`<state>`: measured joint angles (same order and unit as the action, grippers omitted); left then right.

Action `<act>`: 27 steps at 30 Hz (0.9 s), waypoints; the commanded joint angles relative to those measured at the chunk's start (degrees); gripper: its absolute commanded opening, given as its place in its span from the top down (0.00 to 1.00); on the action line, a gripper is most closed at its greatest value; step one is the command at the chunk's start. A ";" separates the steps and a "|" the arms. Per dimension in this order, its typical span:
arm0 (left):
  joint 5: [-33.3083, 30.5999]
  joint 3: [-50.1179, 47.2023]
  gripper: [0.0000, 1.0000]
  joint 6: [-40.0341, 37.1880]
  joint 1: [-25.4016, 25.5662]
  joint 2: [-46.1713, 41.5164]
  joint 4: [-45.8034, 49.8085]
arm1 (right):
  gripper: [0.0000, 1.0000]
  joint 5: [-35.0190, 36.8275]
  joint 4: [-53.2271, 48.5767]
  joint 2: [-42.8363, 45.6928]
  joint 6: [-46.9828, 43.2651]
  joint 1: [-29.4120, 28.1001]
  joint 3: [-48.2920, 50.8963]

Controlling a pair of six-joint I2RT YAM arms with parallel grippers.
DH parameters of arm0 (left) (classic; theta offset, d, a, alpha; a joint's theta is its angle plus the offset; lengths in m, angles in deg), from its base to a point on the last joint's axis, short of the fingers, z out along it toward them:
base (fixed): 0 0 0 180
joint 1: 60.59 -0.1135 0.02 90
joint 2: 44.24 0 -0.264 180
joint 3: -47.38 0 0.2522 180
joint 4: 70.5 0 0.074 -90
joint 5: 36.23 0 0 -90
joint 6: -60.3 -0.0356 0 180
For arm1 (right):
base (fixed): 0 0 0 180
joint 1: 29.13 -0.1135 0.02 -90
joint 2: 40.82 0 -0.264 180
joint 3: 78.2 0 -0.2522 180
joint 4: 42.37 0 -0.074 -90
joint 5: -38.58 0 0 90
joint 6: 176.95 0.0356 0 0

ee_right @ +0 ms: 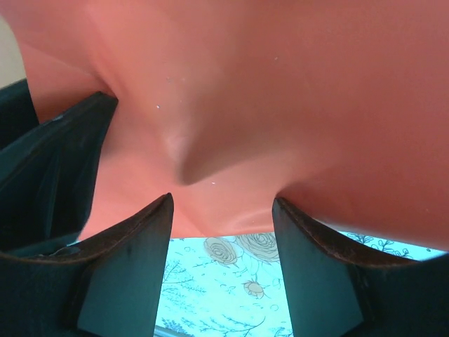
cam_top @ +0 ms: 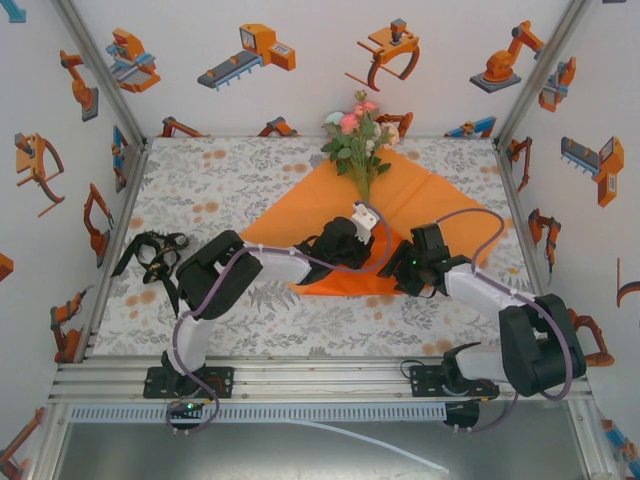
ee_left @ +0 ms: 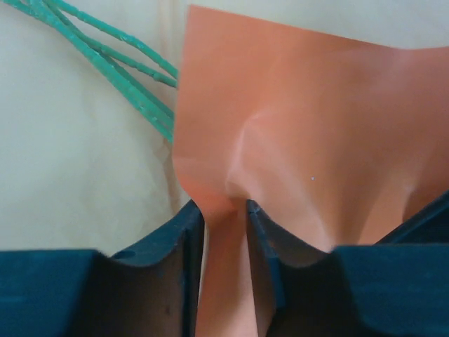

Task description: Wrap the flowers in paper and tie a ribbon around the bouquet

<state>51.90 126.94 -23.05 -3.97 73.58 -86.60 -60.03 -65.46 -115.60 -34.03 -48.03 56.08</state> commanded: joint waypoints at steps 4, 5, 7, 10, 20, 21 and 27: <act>0.43 -3.75 0.44 -2.07 -0.28 -8.95 -1.79 | 0.44 2.62 -1.09 0.69 -1.53 -0.13 -0.06; -0.16 -4.30 0.43 -2.50 -0.28 -10.77 -0.75 | 0.44 2.55 -1.22 1.12 -1.59 -0.17 -0.19; -1.45 -5.41 0.43 -2.70 -0.28 -15.53 2.75 | 0.44 2.62 -1.30 1.91 -1.80 -0.14 -0.42; -0.53 -9.52 0.43 0.61 0.09 -22.35 5.01 | 0.44 2.66 -1.15 2.09 -1.77 -0.12 -0.53; 3.54 -15.28 0.64 15.06 3.36 -21.35 10.52 | 0.44 2.71 -0.08 0.19 -1.87 -0.17 -1.96; 4.13 -14.65 0.66 15.68 3.33 -19.97 11.49 | 0.44 2.93 -0.15 -0.15 -1.78 -0.10 -2.11; 3.75 -13.07 0.67 16.12 3.24 -15.87 15.77 | 0.44 5.02 -1.58 -1.14 -1.70 -0.05 -3.15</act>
<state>55.51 113.00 -8.86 -0.52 58.11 -72.83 -57.69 -66.00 -116.28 -34.75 -48.03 54.72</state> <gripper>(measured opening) 0.328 0.557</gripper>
